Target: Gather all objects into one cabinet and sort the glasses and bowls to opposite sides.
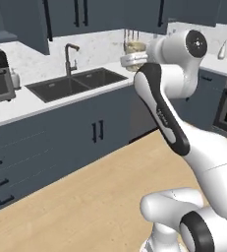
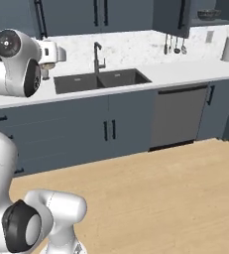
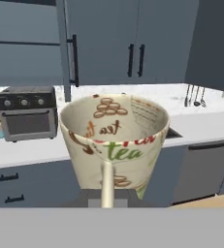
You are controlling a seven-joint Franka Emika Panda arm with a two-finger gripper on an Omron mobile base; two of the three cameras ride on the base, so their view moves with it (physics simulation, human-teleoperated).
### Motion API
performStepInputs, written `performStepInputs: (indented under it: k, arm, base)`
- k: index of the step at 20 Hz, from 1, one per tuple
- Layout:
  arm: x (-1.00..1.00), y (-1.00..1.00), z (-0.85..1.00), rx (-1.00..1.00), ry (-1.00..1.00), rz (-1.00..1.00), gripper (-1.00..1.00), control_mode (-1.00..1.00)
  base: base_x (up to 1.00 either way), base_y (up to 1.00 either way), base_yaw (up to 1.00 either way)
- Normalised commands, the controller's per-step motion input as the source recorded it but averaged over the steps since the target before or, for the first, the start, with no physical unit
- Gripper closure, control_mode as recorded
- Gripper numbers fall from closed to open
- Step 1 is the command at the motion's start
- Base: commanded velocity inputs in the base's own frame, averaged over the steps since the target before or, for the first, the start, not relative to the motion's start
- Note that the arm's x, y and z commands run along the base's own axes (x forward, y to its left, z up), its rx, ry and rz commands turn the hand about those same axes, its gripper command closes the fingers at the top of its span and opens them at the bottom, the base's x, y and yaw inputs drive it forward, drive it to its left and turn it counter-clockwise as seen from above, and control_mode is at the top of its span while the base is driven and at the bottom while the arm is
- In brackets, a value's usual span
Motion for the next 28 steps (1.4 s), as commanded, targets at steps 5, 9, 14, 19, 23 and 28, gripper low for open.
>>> performStepInputs:
  k: [5, 9, 14, 19, 23, 28]
  arm:
    - [0.0, 0.0, 0.0, 0.0, 0.0, 0.0, 1.0, 1.0]
    - [0.0, 0.0, 0.0, 0.0, 0.0, 0.0, 1.0, 1.0]
    - [0.0, 0.0, 0.0, 0.0, 0.0, 0.0, 1.0, 1.0]
    - [0.0, 0.0, 0.0, 0.0, 0.0, 0.0, 1.0, 1.0]
    - [0.0, 0.0, 0.0, 0.0, 0.0, 0.0, 1.0, 1.0]
    - [0.0, 0.0, 0.0, 0.0, 0.0, 0.0, 1.0, 1.0]
  base:
    - [0.93, -1.0, 0.04]
    - [1.0, -1.0, 0.13]
    - [0.82, -1.0, 0.03]
    - [0.37, -1.0, -0.16]
    - [0.5, -1.0, -0.26]
    - [0.97, -0.95, 0.04]
